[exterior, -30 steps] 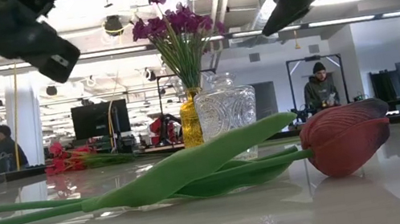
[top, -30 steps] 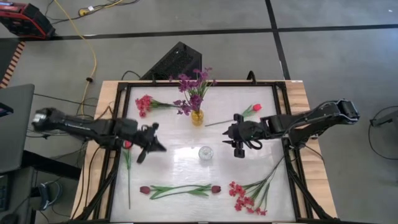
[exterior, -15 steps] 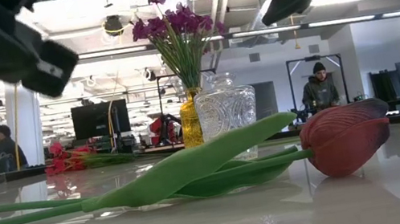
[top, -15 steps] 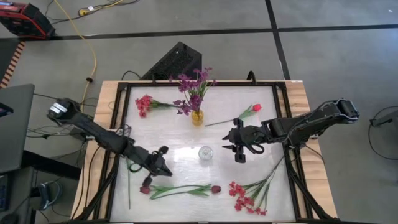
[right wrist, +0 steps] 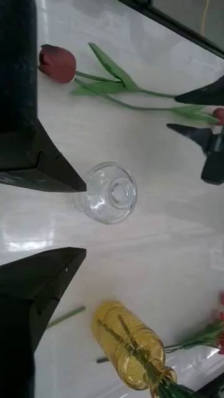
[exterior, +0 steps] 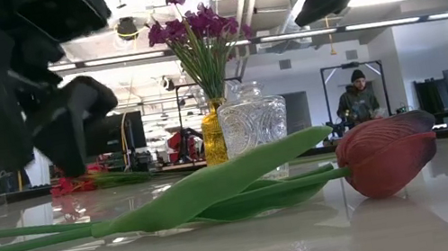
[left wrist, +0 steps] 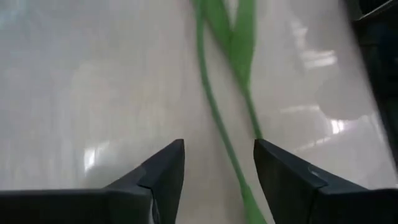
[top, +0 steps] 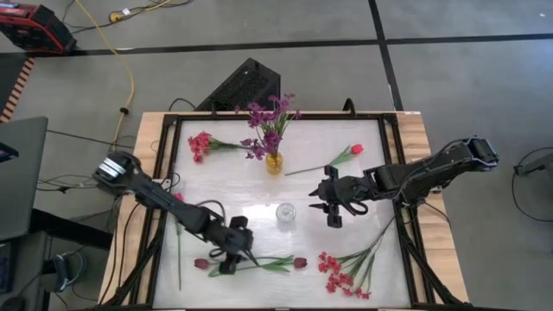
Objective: Sort flowers into vase by color
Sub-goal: Put the top purple flower into the yellow vase
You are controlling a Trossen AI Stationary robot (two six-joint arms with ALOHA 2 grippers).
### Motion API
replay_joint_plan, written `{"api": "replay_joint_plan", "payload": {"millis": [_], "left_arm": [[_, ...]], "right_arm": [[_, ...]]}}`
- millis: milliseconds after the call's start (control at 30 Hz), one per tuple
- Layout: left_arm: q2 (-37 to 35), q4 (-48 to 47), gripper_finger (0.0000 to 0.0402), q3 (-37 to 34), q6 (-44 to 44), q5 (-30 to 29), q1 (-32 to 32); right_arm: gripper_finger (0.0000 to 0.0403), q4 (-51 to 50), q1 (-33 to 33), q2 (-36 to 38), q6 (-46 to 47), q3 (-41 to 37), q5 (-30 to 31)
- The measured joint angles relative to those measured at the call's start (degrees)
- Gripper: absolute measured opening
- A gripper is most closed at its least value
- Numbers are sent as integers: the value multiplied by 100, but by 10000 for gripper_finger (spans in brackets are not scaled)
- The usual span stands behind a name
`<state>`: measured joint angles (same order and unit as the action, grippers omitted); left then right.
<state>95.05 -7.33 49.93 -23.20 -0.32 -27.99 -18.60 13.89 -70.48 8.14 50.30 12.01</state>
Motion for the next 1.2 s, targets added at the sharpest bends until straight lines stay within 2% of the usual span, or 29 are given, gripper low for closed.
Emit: {"api": "replay_joint_plan", "payload": {"millis": [233,533,700,933,1033,1200], "left_arm": [[759,-310,185,591,-296,25,-234],[981,-1034,174,718,-140,-710,-522],[981,-1206,125,712,26,-1016,-665],[981,-1323,12,748,161,-855,-662],[994,-1549,6,922,201,-960,-626],[992,-2670,2,1579,208,-1455,-474]], "right_arm": [[179,-312,0,0,-105,0,-2],[179,-560,-2,-2,-127,-1,0],[179,-668,-2,-2,-115,-2,0],[179,-670,-2,-2,-109,-2,0],[179,-668,-2,-2,-109,-2,0],[179,-550,51,-2,-106,-2,2]]}}
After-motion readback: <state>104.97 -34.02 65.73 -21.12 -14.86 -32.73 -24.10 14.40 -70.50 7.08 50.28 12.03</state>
